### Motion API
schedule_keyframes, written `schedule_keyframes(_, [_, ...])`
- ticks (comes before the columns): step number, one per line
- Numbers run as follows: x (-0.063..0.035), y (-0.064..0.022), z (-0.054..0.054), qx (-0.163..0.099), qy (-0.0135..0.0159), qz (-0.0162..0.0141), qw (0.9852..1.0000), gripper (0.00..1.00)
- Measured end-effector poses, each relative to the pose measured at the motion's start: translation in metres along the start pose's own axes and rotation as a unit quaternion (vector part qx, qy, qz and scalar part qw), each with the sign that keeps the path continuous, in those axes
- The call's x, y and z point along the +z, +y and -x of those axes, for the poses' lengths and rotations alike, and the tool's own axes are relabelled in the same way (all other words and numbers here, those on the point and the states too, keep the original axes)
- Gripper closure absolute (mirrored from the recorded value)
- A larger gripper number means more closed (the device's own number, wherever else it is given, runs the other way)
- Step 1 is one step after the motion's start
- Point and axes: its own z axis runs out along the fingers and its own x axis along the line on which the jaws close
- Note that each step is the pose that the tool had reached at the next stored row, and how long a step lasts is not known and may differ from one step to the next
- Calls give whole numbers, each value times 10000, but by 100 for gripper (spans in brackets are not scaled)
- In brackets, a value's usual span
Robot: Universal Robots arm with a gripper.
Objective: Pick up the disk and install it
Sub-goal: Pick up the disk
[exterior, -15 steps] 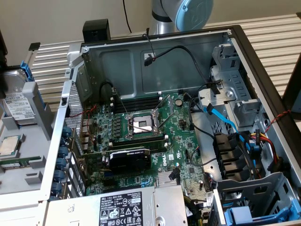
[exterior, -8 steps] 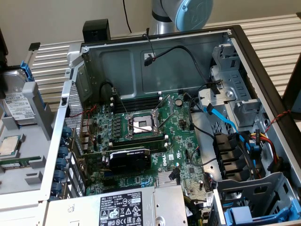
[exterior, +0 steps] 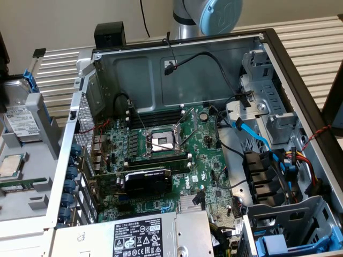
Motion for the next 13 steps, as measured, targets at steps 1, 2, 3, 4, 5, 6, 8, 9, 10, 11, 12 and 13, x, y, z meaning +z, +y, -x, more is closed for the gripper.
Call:
schedule_keyframes(1, [0,0,0,0,0,1,10000,35])
schedule_keyframes(2, [0,0,0,0,0,1,10000,38])
schedule_keyframes(3, [1,0,0,0,0,0,10000,38])
schedule_keyframes(4, [2,0,0,0,0,-1,10000,44])
schedule_keyframes(5, [2,0,0,0,0,-1,10000,50])
schedule_keyframes(6, [2,0,0,0,0,-1,10000,50])
schedule_keyframes(8, [2,0,0,0,-1,-1,10000,61])
schedule_keyframes(9, [3,1,-2,0,-1,-3,10000,61])
schedule_keyframes(10, [3,2,-4,0,-2,-3,10000,61])
schedule_keyframes(11, [2,2,-7,0,-3,-4,10000,61])
schedule_keyframes(12, [2,3,-9,0,-4,-6,10000,61])
schedule_keyframes(13, [1,3,-14,-1,-4,-7,10000,61])
